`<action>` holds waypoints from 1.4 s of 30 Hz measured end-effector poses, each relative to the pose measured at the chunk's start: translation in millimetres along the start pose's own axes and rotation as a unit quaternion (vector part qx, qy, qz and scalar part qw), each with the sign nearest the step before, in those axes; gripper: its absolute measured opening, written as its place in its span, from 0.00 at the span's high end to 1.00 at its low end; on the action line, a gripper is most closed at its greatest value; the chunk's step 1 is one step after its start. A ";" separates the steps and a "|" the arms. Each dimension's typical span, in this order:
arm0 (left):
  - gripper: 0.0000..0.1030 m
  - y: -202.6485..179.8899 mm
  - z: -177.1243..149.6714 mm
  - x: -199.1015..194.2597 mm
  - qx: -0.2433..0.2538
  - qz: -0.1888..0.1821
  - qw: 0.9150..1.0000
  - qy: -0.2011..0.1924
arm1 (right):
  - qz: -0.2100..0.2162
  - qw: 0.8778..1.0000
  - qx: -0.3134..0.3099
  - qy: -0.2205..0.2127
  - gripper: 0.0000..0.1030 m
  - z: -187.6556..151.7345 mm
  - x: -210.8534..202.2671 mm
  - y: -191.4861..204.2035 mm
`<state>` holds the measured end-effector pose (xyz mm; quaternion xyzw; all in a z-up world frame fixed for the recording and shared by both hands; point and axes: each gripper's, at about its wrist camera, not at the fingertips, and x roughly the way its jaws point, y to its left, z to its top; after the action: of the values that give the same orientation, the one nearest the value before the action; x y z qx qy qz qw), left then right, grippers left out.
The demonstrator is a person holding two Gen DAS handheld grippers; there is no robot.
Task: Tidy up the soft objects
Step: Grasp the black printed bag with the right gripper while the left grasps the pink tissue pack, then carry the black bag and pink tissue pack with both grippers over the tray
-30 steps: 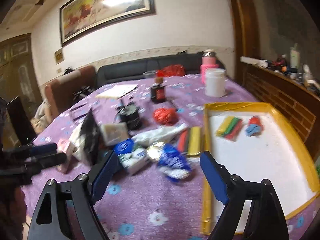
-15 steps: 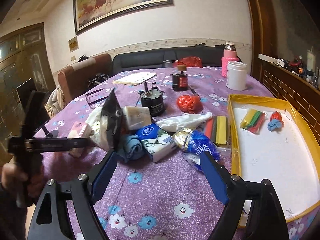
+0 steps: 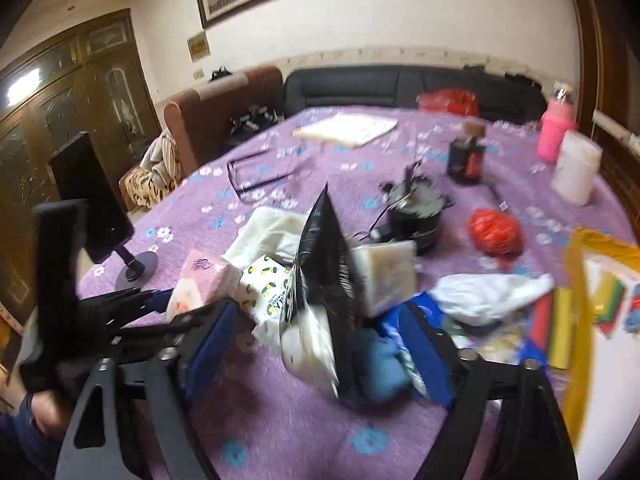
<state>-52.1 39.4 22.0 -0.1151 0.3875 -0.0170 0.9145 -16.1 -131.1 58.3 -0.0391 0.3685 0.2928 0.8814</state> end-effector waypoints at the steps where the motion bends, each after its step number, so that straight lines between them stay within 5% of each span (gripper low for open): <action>1: 0.51 0.3 0.8 0.2 0.000 -0.001 1.000 0.000 | -0.004 1.000 0.005 0.010 0.63 -1.2 7.4 -0.9; 4: 0.51 1.1 0.1 -1.6 -0.003 -0.006 1.000 -0.003 | 0.034 0.998 0.046 0.013 0.68 -9.1 10.8 -6.7; 16: 0.51 -19.0 -9.5 -19.1 0.026 -0.028 0.999 -0.037 | -0.023 0.992 0.066 -0.106 0.68 -57.6 -58.1 -28.3; 35: 0.51 -124.1 -21.3 -15.0 0.126 -0.082 0.989 -0.012 | -0.013 0.979 0.142 -0.146 0.68 -75.7 -91.0 -82.1; 42: 0.51 -170.5 -13.5 -13.7 0.154 -0.117 0.981 -0.004 | -0.020 0.966 0.194 -0.172 0.68 -81.8 -124.4 -116.5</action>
<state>-61.4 -127.6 60.7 -0.0176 0.3604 -0.1828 0.9145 -73.1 -311.2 65.5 0.1761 0.2602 0.2000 0.9281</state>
